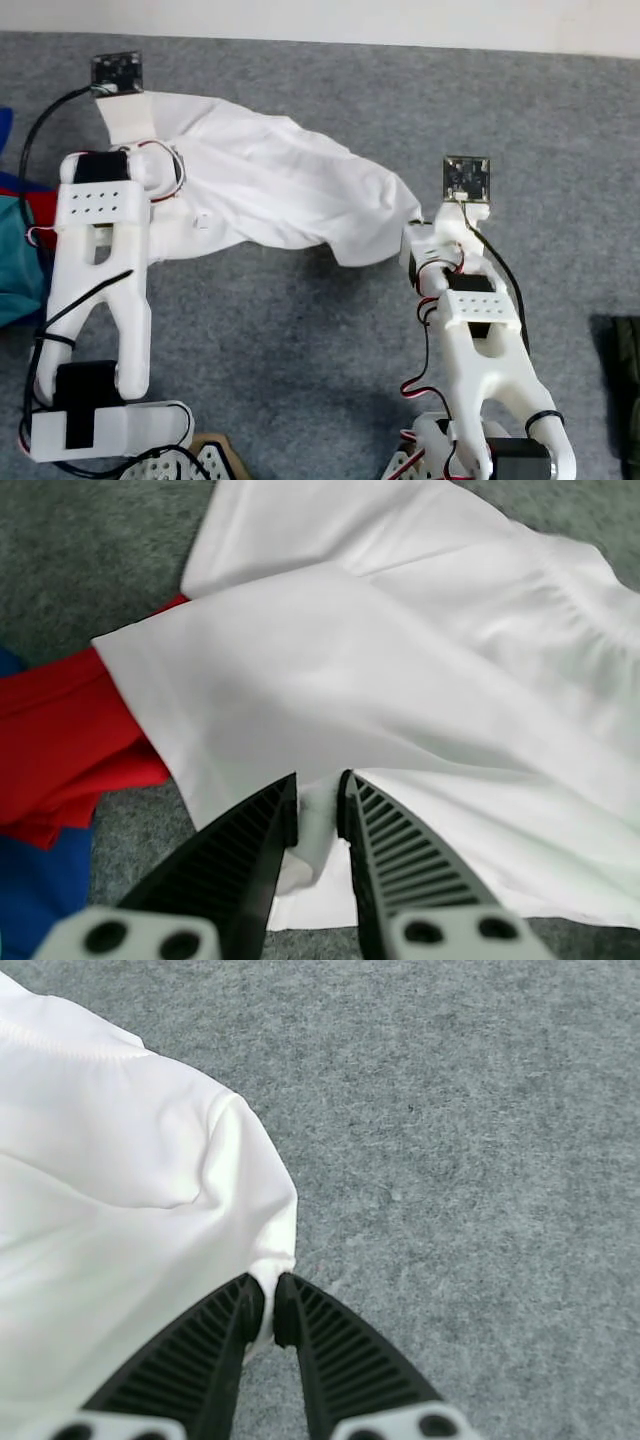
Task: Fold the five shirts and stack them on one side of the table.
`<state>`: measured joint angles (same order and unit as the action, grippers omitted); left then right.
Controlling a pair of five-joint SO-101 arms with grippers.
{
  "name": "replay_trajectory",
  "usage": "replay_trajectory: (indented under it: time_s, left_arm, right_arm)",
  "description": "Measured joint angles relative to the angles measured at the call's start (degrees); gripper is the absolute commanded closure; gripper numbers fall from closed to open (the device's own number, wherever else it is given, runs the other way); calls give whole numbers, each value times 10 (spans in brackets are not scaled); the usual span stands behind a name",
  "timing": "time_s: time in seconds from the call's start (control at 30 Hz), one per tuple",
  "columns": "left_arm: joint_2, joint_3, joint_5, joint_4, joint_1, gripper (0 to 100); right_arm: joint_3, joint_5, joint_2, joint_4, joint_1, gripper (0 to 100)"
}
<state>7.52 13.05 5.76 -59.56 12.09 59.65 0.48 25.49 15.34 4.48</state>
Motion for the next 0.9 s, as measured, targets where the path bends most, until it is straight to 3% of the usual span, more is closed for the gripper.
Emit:
replay_trajectory:
  time_s: [0.23,0.5,0.73,0.9]
  left_arm:
    - [-4,44,4,15,18,901]
    - [-4,77,-5,30,73,654]
    - [-4,72,15,28,110,671]
    - [8,47,15,-49,116,670]
  right_arm:
    - [0,0,0,0,0,991]
    - [0,9,0,0,1,991]
    - [0,11,0,0,1,991]
    - [0,11,0,0,4,991]
